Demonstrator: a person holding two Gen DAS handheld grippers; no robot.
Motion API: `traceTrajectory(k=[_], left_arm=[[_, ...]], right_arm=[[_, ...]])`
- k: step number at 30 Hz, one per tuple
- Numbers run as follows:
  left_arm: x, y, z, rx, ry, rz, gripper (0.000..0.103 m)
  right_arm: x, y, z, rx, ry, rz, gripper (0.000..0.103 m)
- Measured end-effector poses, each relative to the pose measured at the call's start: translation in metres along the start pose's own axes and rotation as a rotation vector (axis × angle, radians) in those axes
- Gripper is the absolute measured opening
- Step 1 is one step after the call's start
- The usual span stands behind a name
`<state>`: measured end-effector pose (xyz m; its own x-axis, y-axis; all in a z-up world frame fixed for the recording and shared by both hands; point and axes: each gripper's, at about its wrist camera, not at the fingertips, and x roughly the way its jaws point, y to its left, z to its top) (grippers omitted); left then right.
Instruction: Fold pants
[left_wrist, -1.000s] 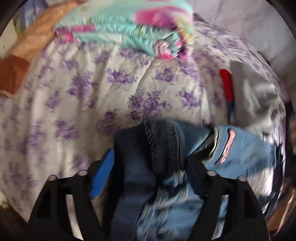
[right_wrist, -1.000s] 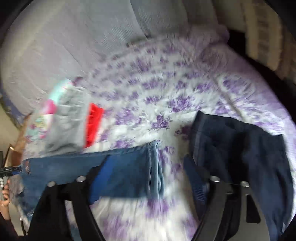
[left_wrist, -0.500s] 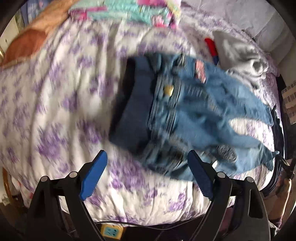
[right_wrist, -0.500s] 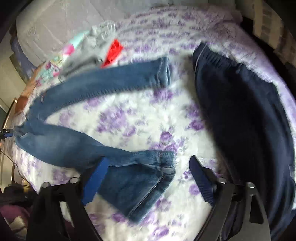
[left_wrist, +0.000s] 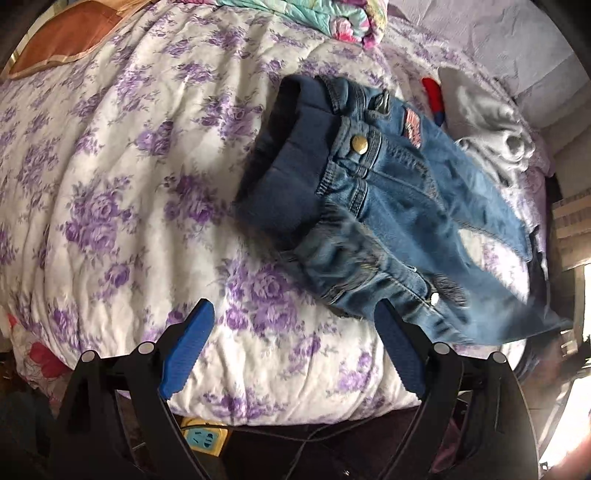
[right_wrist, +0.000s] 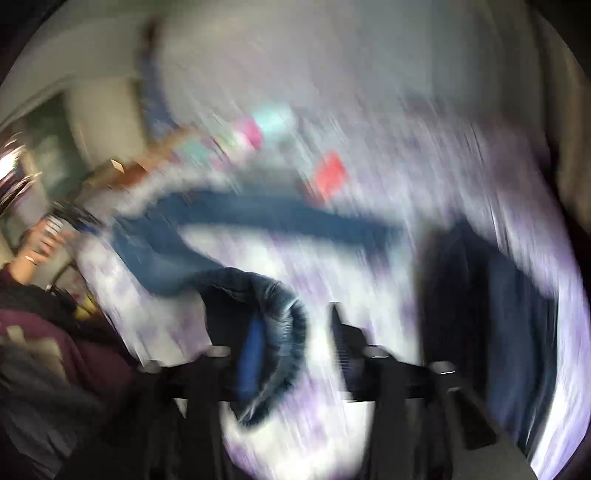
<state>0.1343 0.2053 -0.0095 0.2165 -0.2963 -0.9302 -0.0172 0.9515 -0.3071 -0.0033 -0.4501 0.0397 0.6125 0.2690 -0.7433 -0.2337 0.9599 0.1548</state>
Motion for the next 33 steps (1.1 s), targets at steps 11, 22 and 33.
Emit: traceTrajectory(k=[11,22,33], left_arm=[[0.02,-0.048,0.027,0.024,0.036,-0.026,0.092],[0.048,-0.05,0.026,-0.029,0.046,0.043,0.041],[0.037,-0.042,0.027,-0.058,-0.003,0.012,0.023]], right_arm=[[0.005,-0.024,-0.042,0.517,-0.002,0.171,0.094],[0.056,-0.021,-0.027,0.806,0.184,0.308,0.094],[0.035,0.044,0.043,0.325,-0.132,0.108,0.008]])
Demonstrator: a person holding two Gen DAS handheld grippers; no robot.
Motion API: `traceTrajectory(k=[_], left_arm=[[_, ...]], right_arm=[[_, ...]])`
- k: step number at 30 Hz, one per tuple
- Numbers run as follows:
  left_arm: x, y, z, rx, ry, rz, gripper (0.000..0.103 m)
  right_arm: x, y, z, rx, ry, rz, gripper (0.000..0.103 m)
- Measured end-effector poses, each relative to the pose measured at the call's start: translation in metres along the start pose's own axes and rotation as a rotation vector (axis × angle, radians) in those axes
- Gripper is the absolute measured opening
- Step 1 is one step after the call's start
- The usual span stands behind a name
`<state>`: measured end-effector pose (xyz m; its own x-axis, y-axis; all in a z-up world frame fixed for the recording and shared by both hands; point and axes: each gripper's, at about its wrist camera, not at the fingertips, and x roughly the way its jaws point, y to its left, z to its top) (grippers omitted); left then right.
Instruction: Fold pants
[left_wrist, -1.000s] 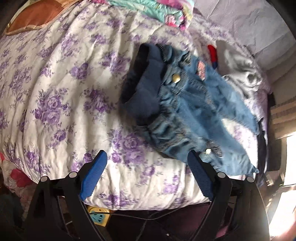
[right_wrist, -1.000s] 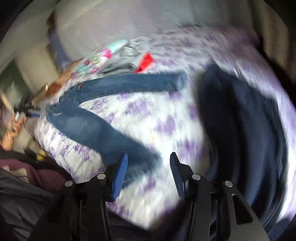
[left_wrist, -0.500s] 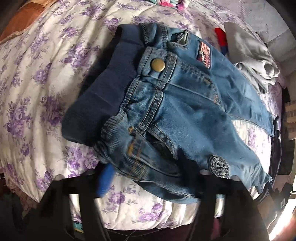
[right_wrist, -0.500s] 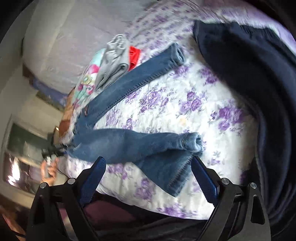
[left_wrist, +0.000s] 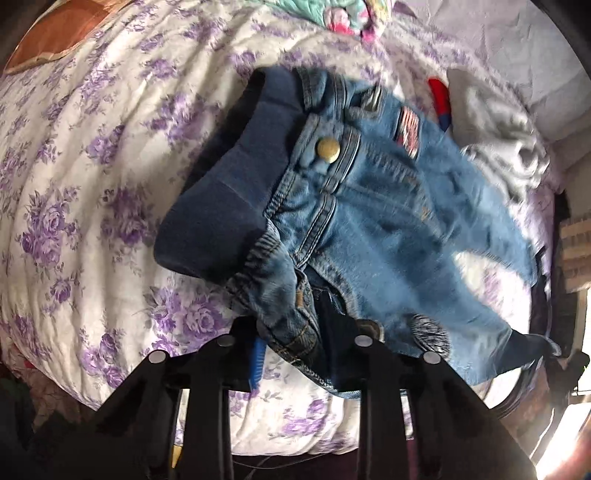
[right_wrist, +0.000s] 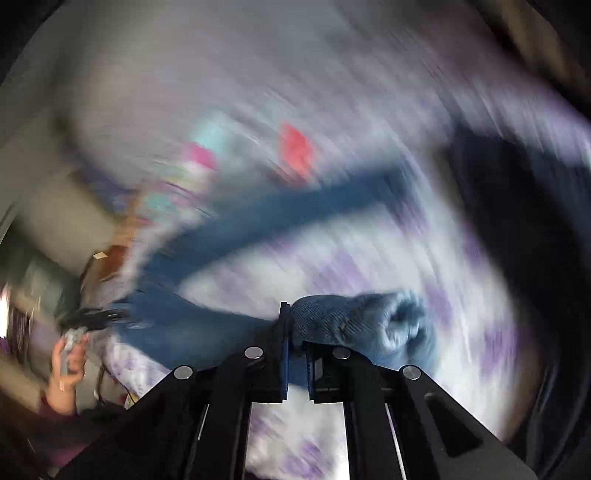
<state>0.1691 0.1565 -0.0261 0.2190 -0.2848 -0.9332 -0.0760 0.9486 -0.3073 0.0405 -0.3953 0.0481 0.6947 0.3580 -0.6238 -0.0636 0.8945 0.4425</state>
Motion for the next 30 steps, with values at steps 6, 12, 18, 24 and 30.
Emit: traceTrajectory(k=[6,12,18,24,30], left_arm=[[-0.015,0.016,-0.018,-0.003,-0.019,-0.005,0.021],[0.007,0.03,-0.04,0.008,0.036,0.001,0.024],[-0.031,0.021,-0.045,0.08,-0.039,0.035,0.04],[-0.032,-0.006,-0.048,0.149,-0.108,0.055,0.05],[0.011,-0.006,-0.044,0.189,0.001,0.177,0.05]], right_arm=[[-0.037,0.003,-0.028,-0.219,-0.051,0.029,0.008],[0.01,-0.076,-0.11,0.067,0.209,-0.014,0.02],[-0.048,-0.084,-0.09,0.152,-0.006,-0.189,0.054],[-0.01,-0.032,-0.074,-0.022,0.047,-0.068,0.06],[0.045,-0.019,-0.067,-0.098,0.249,-0.209,0.065]])
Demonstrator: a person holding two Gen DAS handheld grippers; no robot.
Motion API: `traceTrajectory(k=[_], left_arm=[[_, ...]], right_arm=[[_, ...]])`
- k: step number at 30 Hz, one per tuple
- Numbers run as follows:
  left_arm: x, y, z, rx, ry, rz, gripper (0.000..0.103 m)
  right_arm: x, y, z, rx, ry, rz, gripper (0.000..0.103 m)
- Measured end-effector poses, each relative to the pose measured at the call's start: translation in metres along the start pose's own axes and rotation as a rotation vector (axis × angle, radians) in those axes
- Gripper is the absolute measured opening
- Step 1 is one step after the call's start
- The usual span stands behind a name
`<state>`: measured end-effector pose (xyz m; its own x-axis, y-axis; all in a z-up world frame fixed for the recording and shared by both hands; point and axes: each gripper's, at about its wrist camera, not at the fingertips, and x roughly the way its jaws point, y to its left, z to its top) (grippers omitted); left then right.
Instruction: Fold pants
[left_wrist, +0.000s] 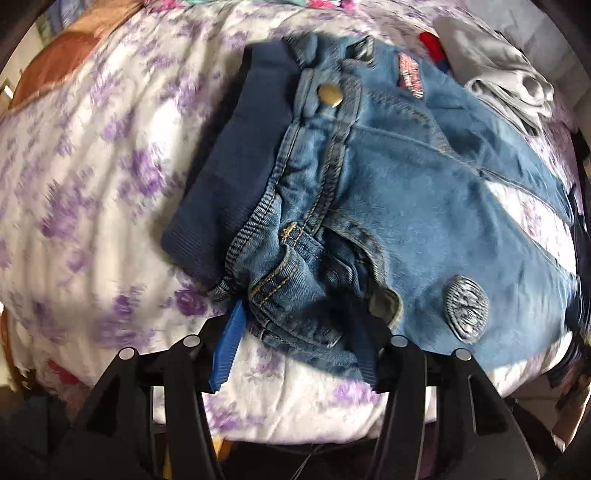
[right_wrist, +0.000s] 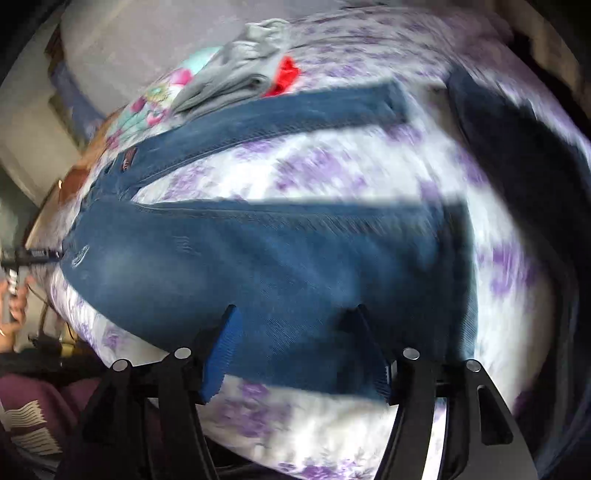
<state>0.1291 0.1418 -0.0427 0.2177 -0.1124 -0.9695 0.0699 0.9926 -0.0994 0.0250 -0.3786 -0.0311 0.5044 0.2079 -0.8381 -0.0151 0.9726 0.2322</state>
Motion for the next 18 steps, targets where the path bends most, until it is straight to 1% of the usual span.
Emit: traceTrajectory(k=[1,2,3,4,5,6,7,8,9,10,11,13,15,18], left_arm=[[-0.019,-0.001,0.004,0.017,-0.035,-0.01,0.05],[-0.036,-0.002,0.008,0.036,-0.077,-0.013,0.051],[-0.054,-0.003,0.013,0.054,-0.128,-0.006,0.051],[-0.075,-0.001,0.023,0.062,-0.194,0.015,0.06],[-0.087,0.001,0.033,0.054,-0.232,0.026,0.078],[-0.094,0.004,0.044,0.039,-0.259,0.029,0.085],[-0.096,0.009,0.06,0.022,-0.275,0.037,0.089],[-0.09,0.011,0.076,0.018,-0.266,0.047,0.089],[-0.078,0.015,0.096,0.01,-0.242,0.049,0.089],[-0.066,0.014,0.11,0.001,-0.224,0.048,0.089],[-0.052,0.016,0.124,-0.007,-0.197,0.049,0.088],[-0.021,0.025,0.148,-0.015,-0.134,0.045,0.087],[-0.001,0.031,0.162,-0.026,-0.107,0.049,0.086],[0.025,0.034,0.179,-0.003,-0.059,-0.031,0.086]], right_arm=[[-0.01,0.012,0.013,-0.039,-0.047,0.017,0.065],[-0.023,0.031,0.031,-0.101,-0.102,0.034,0.067],[-0.032,0.045,0.046,-0.152,-0.132,0.045,0.07],[-0.036,0.062,0.063,-0.2,-0.16,0.052,0.078],[-0.036,0.08,0.087,-0.252,-0.189,0.053,0.088],[-0.032,0.093,0.103,-0.287,-0.193,0.063,0.09],[-0.019,0.108,0.129,-0.329,-0.181,0.082,0.09],[-0.004,0.117,0.147,-0.344,-0.163,0.088,0.09],[0.019,0.132,0.17,-0.358,-0.127,0.102,0.09],[0.032,0.131,0.182,-0.359,-0.108,0.106,0.09],[0.057,0.134,0.204,-0.363,-0.069,0.107,0.09],[0.1,0.146,0.236,-0.391,-0.01,0.086,0.09],[0.133,0.151,0.254,-0.408,0.045,0.079,0.09],[0.181,0.146,0.273,-0.434,0.118,0.041,0.09]])
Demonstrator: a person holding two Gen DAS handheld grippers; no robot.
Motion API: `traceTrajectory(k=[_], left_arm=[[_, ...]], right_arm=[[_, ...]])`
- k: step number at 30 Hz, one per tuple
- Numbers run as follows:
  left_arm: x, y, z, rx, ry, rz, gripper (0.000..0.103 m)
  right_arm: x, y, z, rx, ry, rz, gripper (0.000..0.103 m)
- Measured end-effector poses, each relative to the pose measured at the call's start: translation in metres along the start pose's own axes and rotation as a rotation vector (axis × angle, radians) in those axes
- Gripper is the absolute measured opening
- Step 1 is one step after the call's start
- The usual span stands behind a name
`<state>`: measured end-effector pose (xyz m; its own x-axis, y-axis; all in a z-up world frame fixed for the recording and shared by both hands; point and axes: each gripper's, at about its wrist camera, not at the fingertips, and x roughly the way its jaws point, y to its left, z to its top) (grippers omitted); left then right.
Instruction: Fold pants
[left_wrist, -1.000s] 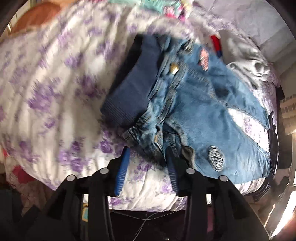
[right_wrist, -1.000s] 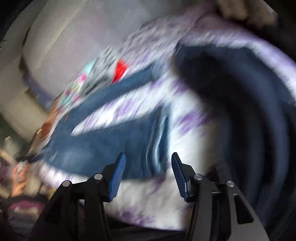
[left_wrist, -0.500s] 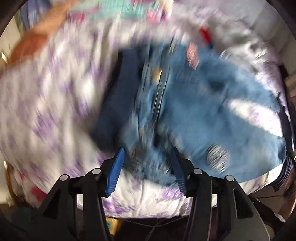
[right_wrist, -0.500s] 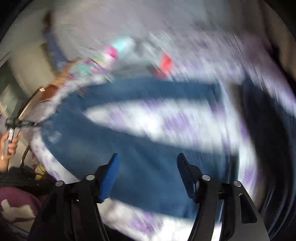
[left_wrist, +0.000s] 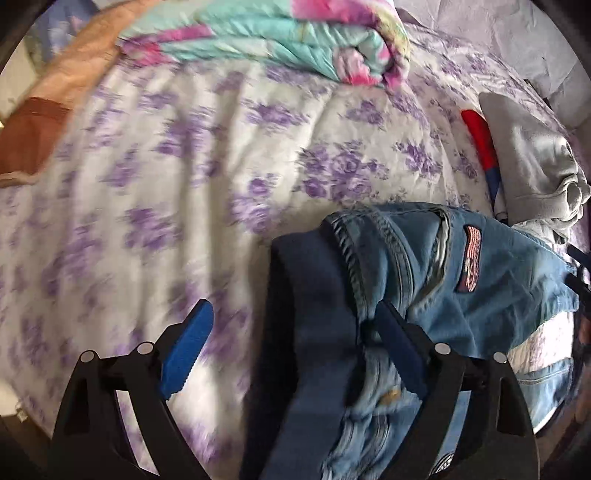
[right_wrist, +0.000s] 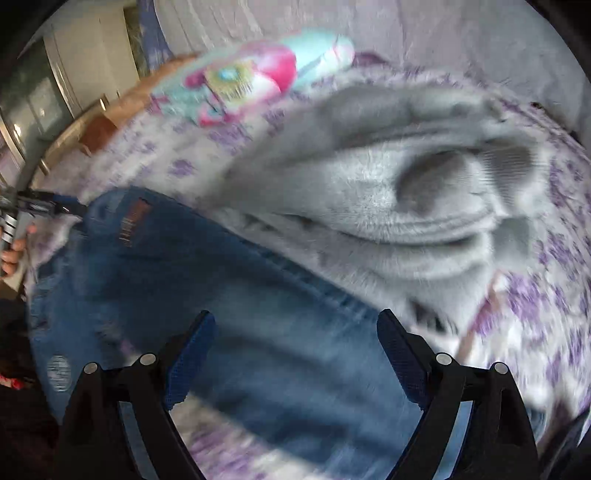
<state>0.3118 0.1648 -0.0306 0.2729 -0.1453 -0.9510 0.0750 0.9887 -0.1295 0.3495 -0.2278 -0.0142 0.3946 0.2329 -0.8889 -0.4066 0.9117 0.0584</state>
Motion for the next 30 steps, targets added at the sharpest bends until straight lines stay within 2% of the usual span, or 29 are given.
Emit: traceTrajectory(k=[1,4,6,7,8,9,10,13,17,18,19,20,21,22,23,25,26,27,28,29,30], left_arm=[[0.004,-0.003,0.004,0.01,0.007,-0.019,0.086],[0.018,-0.011,0.01,0.038,0.021,-0.04,0.086],[0.029,-0.012,0.013,0.037,0.047,-0.049,0.086],[0.033,-0.012,0.015,0.032,0.056,-0.052,0.086],[0.034,-0.012,0.016,0.028,0.055,-0.057,0.08],[0.034,-0.013,0.018,0.026,0.052,-0.065,0.074],[0.031,-0.013,0.019,0.021,0.039,-0.051,0.07],[0.015,-0.015,0.021,0.01,-0.011,-0.052,0.056],[0.008,-0.018,0.018,0.021,-0.022,-0.054,0.055],[0.01,-0.017,0.018,0.019,-0.012,-0.056,0.06],[0.017,-0.016,0.019,0.001,0.018,-0.069,0.076],[0.025,-0.014,0.021,-0.022,0.052,-0.093,0.085],[0.035,-0.012,0.022,-0.04,0.085,-0.104,0.087],[0.043,-0.013,0.023,-0.049,0.107,-0.102,0.088],[0.048,-0.014,0.022,-0.05,0.116,-0.092,0.09],[0.052,-0.02,0.023,-0.051,0.103,-0.056,0.089],[0.049,-0.024,0.024,-0.048,0.083,-0.041,0.079],[0.043,-0.028,0.024,-0.038,0.061,-0.033,0.071],[0.034,-0.034,0.023,-0.01,0.032,-0.024,0.056],[0.026,-0.037,0.022,0.005,0.012,-0.014,0.042],[0.02,-0.038,0.021,0.013,-0.003,-0.007,0.036]], right_arm=[[0.009,-0.003,0.001,0.0,0.021,0.007,0.09],[0.046,-0.012,-0.001,-0.019,0.17,0.045,0.09],[0.054,-0.012,-0.006,-0.039,0.193,0.048,0.087],[0.052,-0.012,-0.008,-0.044,0.186,0.042,0.073],[0.049,-0.014,-0.008,-0.039,0.177,0.05,0.045],[0.044,-0.018,-0.007,-0.023,0.164,0.065,0.031],[0.038,-0.021,-0.006,-0.011,0.148,0.082,0.01],[0.018,-0.021,-0.009,-0.035,0.102,0.1,0.007],[0.001,-0.018,-0.017,-0.043,0.074,0.124,0.007],[0.003,-0.018,-0.017,-0.043,0.074,0.121,0.009],[0.004,-0.02,-0.017,-0.039,0.072,0.109,0.014],[0.007,-0.022,-0.016,-0.026,0.076,0.097,0.018],[0.014,-0.022,-0.013,-0.019,0.089,0.09,0.022],[0.02,-0.021,-0.012,-0.019,0.101,0.077,0.038],[0.03,-0.019,-0.009,-0.019,0.124,0.054,0.058],[0.049,-0.017,-0.01,0.005,0.172,0.059,0.074],[0.052,-0.014,-0.01,0.008,0.161,0.051,0.077],[0.054,-0.008,-0.01,0.007,0.151,0.037,0.075],[0.051,-0.003,-0.01,-0.001,0.139,0.023,0.052],[0.046,0.0,-0.009,-0.024,0.115,0.008,0.015],[0.041,0.0,-0.008,-0.03,0.099,0.015,0.01]])
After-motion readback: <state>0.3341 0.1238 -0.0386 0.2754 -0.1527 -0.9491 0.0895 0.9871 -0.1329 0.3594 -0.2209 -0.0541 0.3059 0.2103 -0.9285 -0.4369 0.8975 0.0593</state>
